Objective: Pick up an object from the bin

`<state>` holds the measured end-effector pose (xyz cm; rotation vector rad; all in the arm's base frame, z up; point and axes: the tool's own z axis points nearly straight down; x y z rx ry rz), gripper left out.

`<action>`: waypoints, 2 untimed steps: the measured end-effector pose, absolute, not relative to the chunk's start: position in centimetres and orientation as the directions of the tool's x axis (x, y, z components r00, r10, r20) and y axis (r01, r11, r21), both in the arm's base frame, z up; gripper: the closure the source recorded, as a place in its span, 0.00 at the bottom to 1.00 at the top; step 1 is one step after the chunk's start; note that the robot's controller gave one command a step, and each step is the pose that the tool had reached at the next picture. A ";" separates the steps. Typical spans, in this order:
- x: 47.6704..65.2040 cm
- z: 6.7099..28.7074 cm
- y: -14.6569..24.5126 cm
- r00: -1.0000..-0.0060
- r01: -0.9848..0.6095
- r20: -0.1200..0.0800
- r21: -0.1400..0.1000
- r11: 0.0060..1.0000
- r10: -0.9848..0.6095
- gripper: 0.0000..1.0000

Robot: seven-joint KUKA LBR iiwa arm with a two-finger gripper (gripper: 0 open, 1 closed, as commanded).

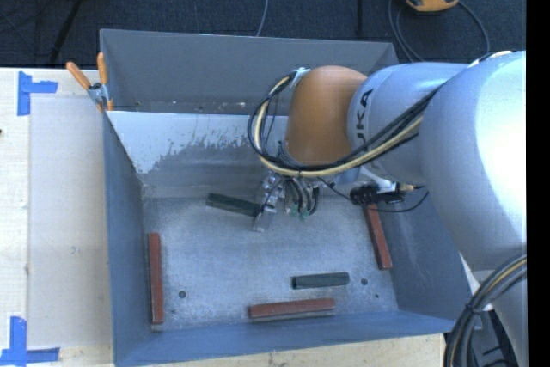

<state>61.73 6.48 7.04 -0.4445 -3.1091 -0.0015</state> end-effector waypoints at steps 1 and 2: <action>60.5 10.2 6.4 -0.938 0.346 0.007 -0.003 0.938 0.346 1.00; 60.1 11.5 8.2 -0.964 0.265 -0.004 0.001 0.964 0.265 1.00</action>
Offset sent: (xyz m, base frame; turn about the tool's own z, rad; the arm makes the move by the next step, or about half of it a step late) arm -0.0325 0.0570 -0.0004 -0.6138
